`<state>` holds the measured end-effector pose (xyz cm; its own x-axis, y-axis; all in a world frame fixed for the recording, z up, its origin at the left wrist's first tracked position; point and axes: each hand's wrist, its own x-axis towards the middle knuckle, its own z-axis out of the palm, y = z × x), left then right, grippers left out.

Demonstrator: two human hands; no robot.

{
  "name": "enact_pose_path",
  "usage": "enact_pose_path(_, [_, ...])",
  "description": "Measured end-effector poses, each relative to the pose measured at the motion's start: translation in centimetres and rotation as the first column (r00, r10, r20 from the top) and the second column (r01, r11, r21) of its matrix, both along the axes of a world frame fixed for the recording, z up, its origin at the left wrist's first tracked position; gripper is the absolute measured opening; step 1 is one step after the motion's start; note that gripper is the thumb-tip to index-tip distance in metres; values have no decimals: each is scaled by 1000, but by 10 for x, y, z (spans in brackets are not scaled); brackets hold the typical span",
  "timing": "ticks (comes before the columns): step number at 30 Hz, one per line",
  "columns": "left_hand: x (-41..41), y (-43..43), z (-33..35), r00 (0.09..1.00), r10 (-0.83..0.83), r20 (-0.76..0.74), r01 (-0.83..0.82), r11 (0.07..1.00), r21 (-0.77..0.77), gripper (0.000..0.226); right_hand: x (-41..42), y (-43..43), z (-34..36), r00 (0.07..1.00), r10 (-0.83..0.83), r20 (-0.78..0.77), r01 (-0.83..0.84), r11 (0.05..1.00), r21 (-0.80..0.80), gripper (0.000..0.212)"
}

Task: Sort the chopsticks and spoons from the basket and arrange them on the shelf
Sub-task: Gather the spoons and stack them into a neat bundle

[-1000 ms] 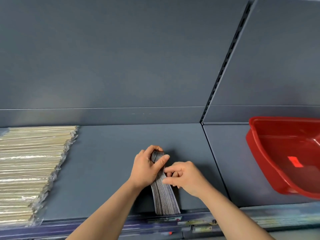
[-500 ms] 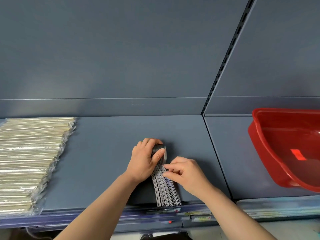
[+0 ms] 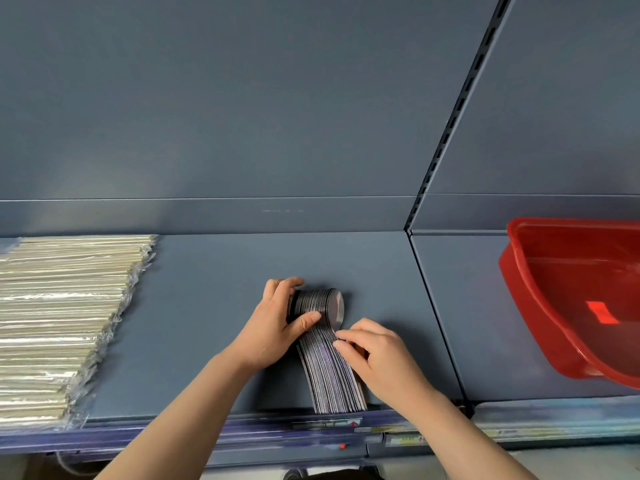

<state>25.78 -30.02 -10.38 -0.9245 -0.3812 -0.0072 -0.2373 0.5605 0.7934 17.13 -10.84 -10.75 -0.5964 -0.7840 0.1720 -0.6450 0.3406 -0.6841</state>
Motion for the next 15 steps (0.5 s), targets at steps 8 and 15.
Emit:
enact_pose_path(8, [9,-2,3,999,40,22,-40,999,-12,68,0,4,2,999,-29,-16,30,998,47,27])
enact_pose_path(15, [9,-11,5,987,159,37,-154,980,-124,30,0,4,1,999,-34,0,34,999,40,26])
